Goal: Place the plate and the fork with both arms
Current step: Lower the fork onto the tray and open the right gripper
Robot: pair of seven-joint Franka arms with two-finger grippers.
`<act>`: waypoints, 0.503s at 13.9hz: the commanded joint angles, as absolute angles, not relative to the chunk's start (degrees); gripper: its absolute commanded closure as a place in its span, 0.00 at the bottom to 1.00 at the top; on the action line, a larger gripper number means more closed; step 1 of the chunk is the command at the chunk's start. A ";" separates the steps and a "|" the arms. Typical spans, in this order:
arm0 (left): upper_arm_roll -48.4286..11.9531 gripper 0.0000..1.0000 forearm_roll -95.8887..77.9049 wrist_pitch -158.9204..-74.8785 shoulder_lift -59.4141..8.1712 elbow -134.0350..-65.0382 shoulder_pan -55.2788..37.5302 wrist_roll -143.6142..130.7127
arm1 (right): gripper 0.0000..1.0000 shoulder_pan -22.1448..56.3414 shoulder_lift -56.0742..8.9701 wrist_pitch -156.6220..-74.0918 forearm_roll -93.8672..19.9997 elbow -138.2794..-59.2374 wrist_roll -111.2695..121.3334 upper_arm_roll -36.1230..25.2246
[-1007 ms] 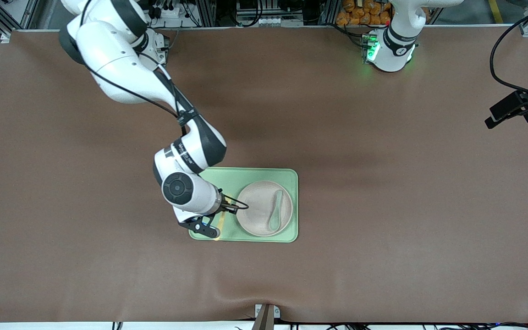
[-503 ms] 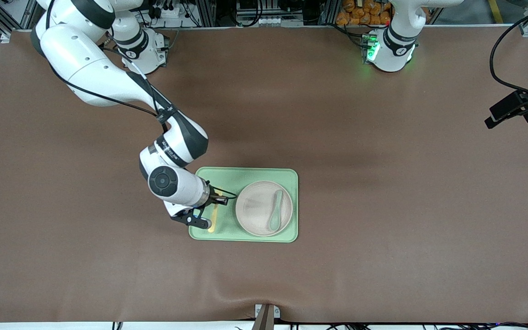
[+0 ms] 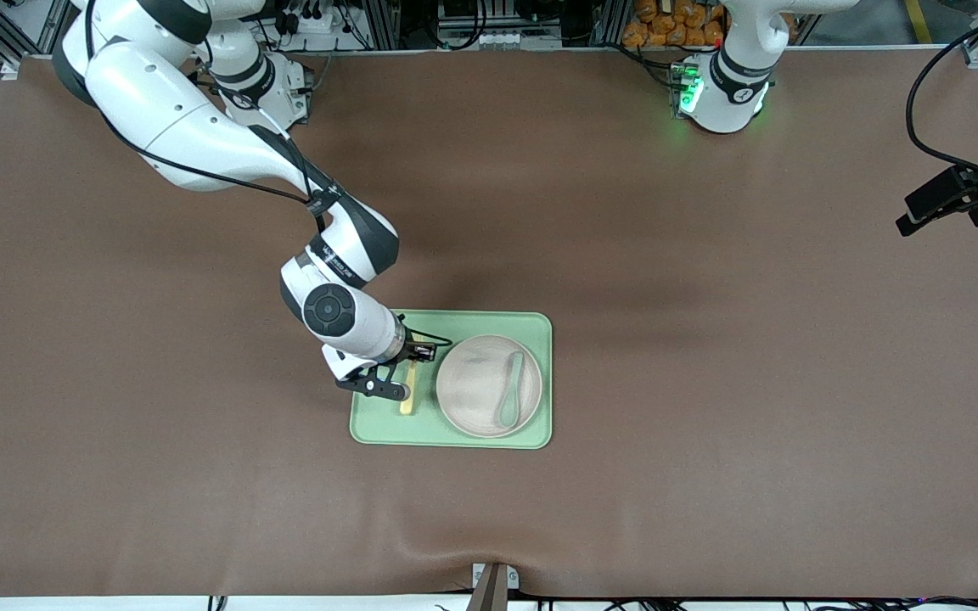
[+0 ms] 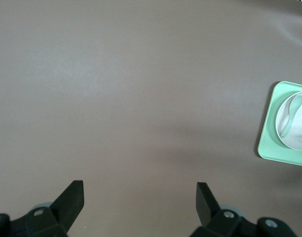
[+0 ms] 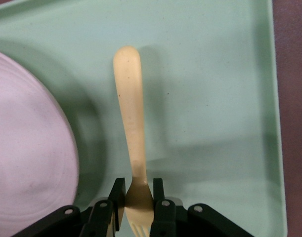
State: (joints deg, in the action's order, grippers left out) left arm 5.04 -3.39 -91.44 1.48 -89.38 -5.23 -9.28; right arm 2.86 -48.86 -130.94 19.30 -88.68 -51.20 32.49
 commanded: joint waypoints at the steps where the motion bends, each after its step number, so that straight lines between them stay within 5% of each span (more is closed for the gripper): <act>1: 5.10 0.00 -2.29 -90.53 2.55 -89.65 -5.89 -8.61 | 0.80 1.58 -46.23 -132.45 21.80 -92.64 -52.74 32.70; 5: 5.10 0.00 -2.29 -90.53 2.55 -89.65 -6.06 -8.61 | 0.38 1.32 -46.49 -132.45 22.94 -92.29 -52.56 32.43; 7: 4.75 0.00 -2.20 -90.53 2.55 -89.74 -6.15 -8.70 | 0.07 1.32 -46.41 -132.10 22.85 -92.02 -52.65 32.26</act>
